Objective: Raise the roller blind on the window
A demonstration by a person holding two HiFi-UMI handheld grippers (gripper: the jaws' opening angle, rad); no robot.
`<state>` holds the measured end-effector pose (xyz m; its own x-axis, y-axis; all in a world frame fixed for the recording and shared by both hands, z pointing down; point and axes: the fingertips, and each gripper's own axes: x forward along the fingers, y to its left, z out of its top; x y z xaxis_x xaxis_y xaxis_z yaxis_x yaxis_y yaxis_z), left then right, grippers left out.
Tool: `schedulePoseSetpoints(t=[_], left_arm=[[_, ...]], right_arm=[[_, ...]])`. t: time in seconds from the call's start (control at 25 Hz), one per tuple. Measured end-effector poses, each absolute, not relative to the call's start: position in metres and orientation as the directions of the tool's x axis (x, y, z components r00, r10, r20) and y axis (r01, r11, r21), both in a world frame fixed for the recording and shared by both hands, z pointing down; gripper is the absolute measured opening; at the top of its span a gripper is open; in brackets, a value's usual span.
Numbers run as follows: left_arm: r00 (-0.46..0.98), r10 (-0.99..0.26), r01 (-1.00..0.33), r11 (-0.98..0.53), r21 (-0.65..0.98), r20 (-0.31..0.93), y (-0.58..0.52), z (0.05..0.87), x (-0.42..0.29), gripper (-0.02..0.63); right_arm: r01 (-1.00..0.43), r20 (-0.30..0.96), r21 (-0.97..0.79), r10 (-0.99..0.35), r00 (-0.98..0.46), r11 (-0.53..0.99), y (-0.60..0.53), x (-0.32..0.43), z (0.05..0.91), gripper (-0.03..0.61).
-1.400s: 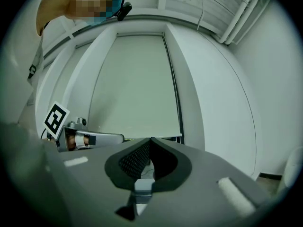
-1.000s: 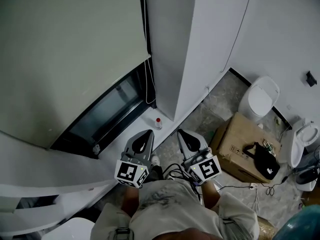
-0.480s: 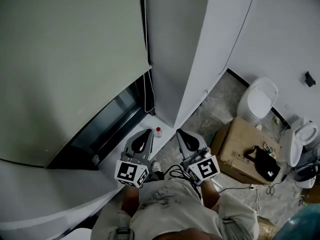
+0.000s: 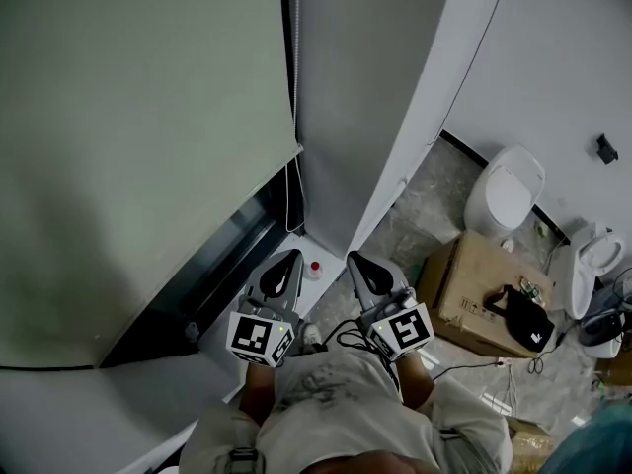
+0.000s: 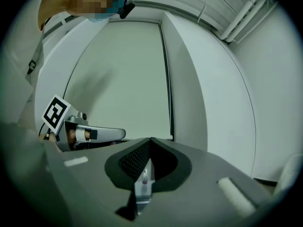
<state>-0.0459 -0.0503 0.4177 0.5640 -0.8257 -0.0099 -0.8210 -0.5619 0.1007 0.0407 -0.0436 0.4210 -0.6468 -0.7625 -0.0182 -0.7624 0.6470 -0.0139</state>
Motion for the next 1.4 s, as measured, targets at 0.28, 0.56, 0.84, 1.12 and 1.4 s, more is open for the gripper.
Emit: schedulePoseSetpoints(t=[0.28, 0.56, 0.84, 1.12, 1.4], left_arm=[[0.59, -0.807, -0.804, -0.59, 0.077, -0.016, -0.078, 0.405, -0.056, 0.005], [0.565, -0.825, -0.824, -0.565, 0.039, -0.021, -0.112, 0.399, -0.057, 0.005], [0.54, -0.841, -0.841, -0.54, 0.01, -0.031, -0.154, 0.394, -0.052, 0.006], [0.496, -0.867, -0.868, -0.497, -0.002, -0.038, -0.192, 0.387, -0.051, 0.012], [0.463, -0.885, -0.886, -0.462, -0.028, -0.053, -0.218, 0.374, -0.048, 0.029]], right_arm=[[-0.787, -0.019, -0.001, -0.787, -0.616, 0.616, -0.062, 0.028, 0.415, 0.011], [-0.8, -0.006, -0.005, -0.8, -0.6, 0.6, -0.081, 0.031, 0.422, 0.011], [-0.784, -0.006, -0.007, -0.784, -0.621, 0.621, -0.112, 0.032, 0.425, 0.011], [-0.76, -0.017, -0.006, -0.76, -0.649, 0.65, -0.137, 0.031, 0.421, 0.011], [-0.732, -0.013, -0.012, -0.732, -0.681, 0.681, -0.145, 0.031, 0.423, 0.011]])
